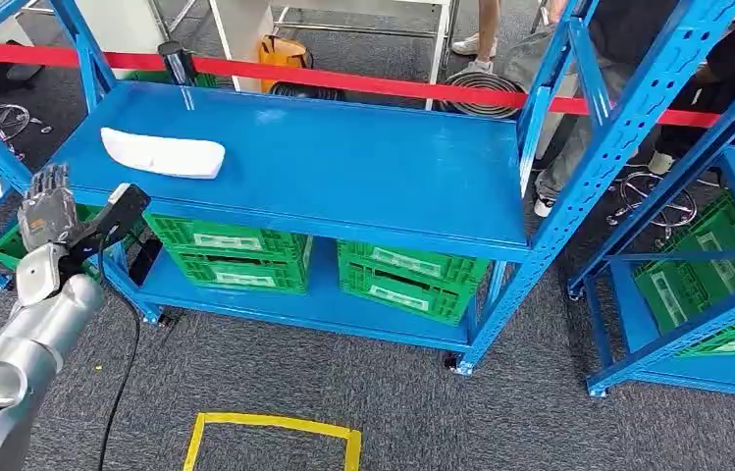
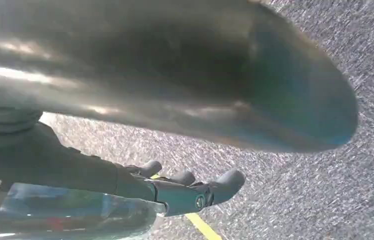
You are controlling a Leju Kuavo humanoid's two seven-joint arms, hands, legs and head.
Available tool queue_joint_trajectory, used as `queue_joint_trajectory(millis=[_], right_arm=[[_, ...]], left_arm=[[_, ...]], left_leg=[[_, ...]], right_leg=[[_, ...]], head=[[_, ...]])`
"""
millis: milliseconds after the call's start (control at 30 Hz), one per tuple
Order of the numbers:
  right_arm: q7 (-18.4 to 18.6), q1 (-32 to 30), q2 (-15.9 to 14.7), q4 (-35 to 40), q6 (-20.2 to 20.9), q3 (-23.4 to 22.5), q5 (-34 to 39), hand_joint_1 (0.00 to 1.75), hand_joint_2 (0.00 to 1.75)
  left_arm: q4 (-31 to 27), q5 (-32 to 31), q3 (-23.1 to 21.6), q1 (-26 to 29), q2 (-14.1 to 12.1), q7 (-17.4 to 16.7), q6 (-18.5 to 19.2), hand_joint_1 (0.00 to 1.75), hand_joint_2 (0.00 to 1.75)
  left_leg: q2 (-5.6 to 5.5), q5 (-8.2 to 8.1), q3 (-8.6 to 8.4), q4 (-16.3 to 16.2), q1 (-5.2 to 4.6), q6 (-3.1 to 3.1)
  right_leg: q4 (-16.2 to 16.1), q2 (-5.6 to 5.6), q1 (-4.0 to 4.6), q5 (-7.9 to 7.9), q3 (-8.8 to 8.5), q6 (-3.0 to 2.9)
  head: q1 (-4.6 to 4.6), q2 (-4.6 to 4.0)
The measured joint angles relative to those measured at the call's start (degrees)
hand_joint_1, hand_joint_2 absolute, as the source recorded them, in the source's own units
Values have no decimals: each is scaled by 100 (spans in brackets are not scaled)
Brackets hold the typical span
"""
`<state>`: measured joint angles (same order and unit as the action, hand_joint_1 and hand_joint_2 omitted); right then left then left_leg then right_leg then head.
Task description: Take the parts from the cabinet and place them on the table.
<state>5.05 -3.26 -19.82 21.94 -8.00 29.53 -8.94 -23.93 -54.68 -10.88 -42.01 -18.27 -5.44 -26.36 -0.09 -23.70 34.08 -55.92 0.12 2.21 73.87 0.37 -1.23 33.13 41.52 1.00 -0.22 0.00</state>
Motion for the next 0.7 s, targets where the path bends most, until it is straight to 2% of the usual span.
queue_joint_trajectory(millis=[33,67,100,133,167,200,233,300,333,367,400,433,467,500,533,567,600,667,700], right_arm=[[0,0,2,0,0,29,11,0,0],[0,1,2,0,0,59,35,0,0],[-4,9,0,0,0,85,55,0,0],[-7,21,-9,0,0,103,59,0,0],[-7,33,-24,0,0,122,63,0,0],[-9,41,-39,0,0,146,68,0,0],[-11,60,-48,0,0,166,79,0,0],[-15,75,-46,0,2,208,90,0,0],[-15,94,-44,0,2,230,90,0,0],[-15,114,-37,0,4,254,92,0,0],[-18,141,-53,0,4,273,92,0,0],[-18,161,-50,0,4,295,92,0,0],[-18,177,-39,0,7,315,92,0,0],[-18,187,-33,0,7,326,92,0,0],[-18,191,-26,0,9,339,94,0,0],[-18,194,-22,-2,9,348,98,0,0],[-18,194,-20,-2,9,350,98,0,0],[-15,208,-15,-2,13,354,101,0,0],[-18,214,-11,-2,24,363,101,0,0]], left_arm=[[4,-38,0,5,13,0,0,0,0],[4,-73,-2,5,26,11,-2,0,0],[4,-110,-2,-3,35,28,-7,0,0],[4,-120,-4,-10,46,44,-7,0,0],[4,-131,-7,-18,55,52,-7,0,0],[4,-156,-9,-32,61,66,-7,0,0],[4,-177,-20,-37,68,90,-7,0,0],[4,-230,-48,-59,70,151,-20,0,0],[4,-252,-57,-72,72,168,-20,0,0],[-2,-289,-68,-81,59,188,-17,0,0],[-2,-300,-83,-103,59,218,-17,0,0],[-2,-311,-85,-126,59,225,-18,0,0],[-2,-315,-87,-127,61,225,-13,0,0],[0,-319,-90,-113,70,225,-9,0,0],[4,-319,-94,-98,81,225,-7,0,0],[4,-317,-101,-92,85,225,-7,0,0],[4,-319,-109,-93,85,227,-6,0,0],[2,-348,-131,-118,81,267,7,0,0],[2,-352,-149,-151,81,306,42,0,0]], left_leg=[[-6,-14,-13,-2,-15,13],[-12,-29,-33,-2,-22,10],[-18,-51,-64,-6,-25,-1],[-23,-76,-99,-11,-28,-17],[-23,-110,-129,-25,-30,-35],[-25,-142,-123,-48,-59,-68],[-31,-186,-116,-85,-81,-96],[-29,-205,-124,-81,-57,-139],[-27,-224,-128,-86,-55,-167],[-25,-271,-97,-117,-40,-200],[-20,-379,-29,-311,-31,-247],[-19,-545,126,-647,-10,-284],[-18,-770,394,-1186,10,-325],[-16,-920,651,-1643,24,-352],[-12,-969,874,-1979,43,-371],[-3,-867,941,-1990,54,-373],[1,-639,870,-1733,59,-367],[2,5,429,-702,56,-312],[-1,180,244,-245,41,-255]], right_leg=[[223,-1,-2,0,165,32],[126,-1,-2,-100,169,78],[-239,-2,-1,-303,25,137],[-752,-3,-1,-545,-199,183],[-1285,-7,0,-764,-442,199],[-1651,-13,17,-867,-591,160],[-1669,-8,19,-893,-637,80],[-1659,-8,55,-868,-635,17],[-1670,-7,47,-870,-645,-18],[-1692,0,-36,-878,-683,-40],[-1691,8,-31,-851,-710,-82],[-1691,9,-28,-837,-731,-104],[-1691,10,-25,-817,-758,-129],[-1689,10,-23,-797,-778,-152],[-1688,13,-19,-775,-800,-162],[-1688,20,-17,-754,-828,-163],[-1687,30,-16,-722,-868,-144],[-1689,42,-10,-656,-980,-120],[-1703,45,-16,-633,-997,-109]], head=[[0,0],[-2,0],[2,0],[0,0],[2,0],[6,0],[-9,0],[-4,0],[-9,0],[-4,0],[-22,0],[-24,0],[-20,0],[-22,0],[-22,0],[-22,0],[-22,0],[-24,0],[-17,0]])
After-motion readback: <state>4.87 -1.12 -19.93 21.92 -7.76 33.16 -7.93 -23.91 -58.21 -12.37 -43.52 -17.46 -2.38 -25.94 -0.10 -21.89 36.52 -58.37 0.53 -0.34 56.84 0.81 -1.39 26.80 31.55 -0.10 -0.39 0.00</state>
